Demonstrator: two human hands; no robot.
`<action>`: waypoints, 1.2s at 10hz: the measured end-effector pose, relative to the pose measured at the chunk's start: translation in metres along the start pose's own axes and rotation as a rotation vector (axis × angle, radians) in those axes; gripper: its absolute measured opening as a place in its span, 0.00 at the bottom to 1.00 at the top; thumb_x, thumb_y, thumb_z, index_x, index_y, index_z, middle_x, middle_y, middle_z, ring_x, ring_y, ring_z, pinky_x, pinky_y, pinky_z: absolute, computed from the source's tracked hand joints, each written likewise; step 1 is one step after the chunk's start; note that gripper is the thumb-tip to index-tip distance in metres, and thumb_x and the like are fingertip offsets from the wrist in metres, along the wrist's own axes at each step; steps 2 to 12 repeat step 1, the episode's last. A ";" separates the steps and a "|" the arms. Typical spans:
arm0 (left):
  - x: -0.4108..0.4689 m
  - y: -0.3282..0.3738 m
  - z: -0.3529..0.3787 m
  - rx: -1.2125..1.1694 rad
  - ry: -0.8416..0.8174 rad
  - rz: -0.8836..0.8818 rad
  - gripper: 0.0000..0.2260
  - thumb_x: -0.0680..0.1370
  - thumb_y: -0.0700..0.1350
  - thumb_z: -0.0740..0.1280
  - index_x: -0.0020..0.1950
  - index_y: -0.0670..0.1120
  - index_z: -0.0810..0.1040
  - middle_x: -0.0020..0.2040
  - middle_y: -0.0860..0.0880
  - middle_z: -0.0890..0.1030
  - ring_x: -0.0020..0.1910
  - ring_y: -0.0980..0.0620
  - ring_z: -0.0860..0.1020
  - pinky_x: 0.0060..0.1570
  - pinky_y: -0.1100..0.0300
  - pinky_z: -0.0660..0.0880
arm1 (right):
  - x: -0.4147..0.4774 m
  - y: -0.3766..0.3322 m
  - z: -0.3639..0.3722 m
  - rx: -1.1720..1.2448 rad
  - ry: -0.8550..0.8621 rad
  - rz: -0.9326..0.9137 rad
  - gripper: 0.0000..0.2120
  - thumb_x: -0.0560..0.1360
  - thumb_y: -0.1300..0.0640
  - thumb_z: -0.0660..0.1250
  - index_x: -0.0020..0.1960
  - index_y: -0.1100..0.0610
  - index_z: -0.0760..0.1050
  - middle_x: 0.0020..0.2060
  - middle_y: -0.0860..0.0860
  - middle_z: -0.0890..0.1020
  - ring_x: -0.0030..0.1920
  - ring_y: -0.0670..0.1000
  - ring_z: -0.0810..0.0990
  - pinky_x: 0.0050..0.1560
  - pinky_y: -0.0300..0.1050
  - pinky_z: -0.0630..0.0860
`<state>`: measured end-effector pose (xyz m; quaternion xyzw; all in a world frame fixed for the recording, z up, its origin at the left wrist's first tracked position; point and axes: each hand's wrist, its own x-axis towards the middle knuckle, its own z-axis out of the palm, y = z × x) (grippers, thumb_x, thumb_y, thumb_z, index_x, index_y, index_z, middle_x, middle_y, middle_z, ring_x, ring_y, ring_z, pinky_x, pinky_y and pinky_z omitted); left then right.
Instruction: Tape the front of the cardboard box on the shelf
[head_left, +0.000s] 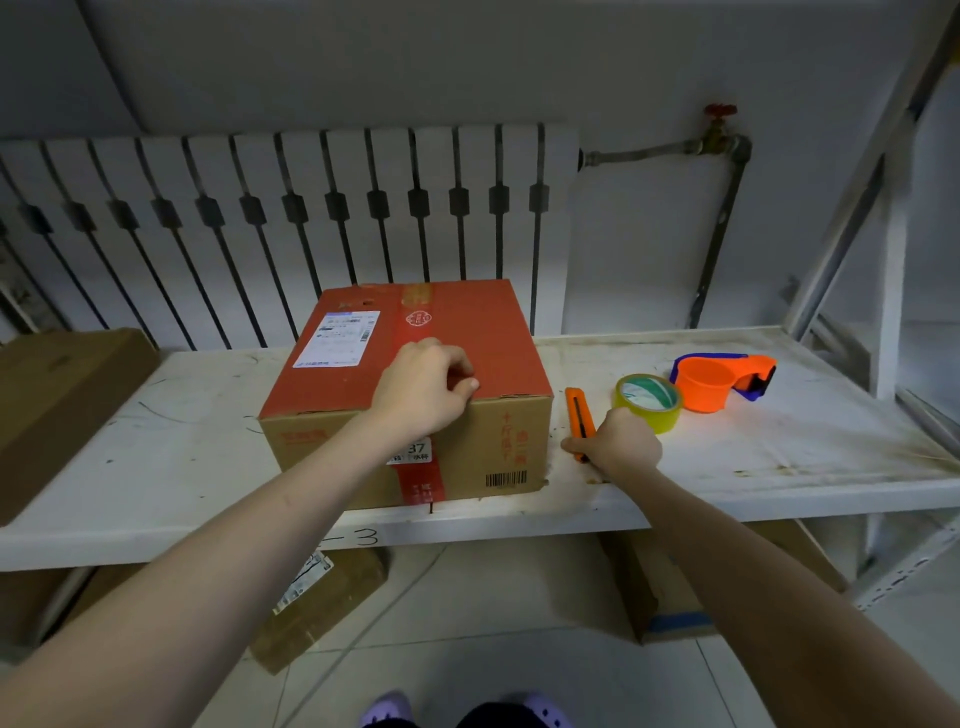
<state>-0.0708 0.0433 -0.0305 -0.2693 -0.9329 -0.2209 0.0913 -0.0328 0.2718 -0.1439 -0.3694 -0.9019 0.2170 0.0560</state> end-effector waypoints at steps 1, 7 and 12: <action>-0.002 0.000 -0.001 0.003 -0.011 0.007 0.11 0.76 0.50 0.65 0.56 0.49 0.79 0.56 0.47 0.78 0.60 0.46 0.72 0.59 0.48 0.72 | 0.000 0.000 -0.004 -0.036 -0.018 -0.002 0.27 0.60 0.31 0.71 0.36 0.55 0.73 0.28 0.50 0.78 0.30 0.49 0.78 0.29 0.41 0.73; -0.002 0.000 -0.001 0.003 -0.011 0.007 0.11 0.76 0.50 0.65 0.56 0.49 0.79 0.56 0.47 0.78 0.60 0.46 0.72 0.59 0.48 0.72 | 0.000 0.000 -0.004 -0.036 -0.018 -0.002 0.27 0.60 0.31 0.71 0.36 0.55 0.73 0.28 0.50 0.78 0.30 0.49 0.78 0.29 0.41 0.73; -0.002 0.000 -0.001 0.003 -0.011 0.007 0.11 0.76 0.50 0.65 0.56 0.49 0.79 0.56 0.47 0.78 0.60 0.46 0.72 0.59 0.48 0.72 | 0.000 0.000 -0.004 -0.036 -0.018 -0.002 0.27 0.60 0.31 0.71 0.36 0.55 0.73 0.28 0.50 0.78 0.30 0.49 0.78 0.29 0.41 0.73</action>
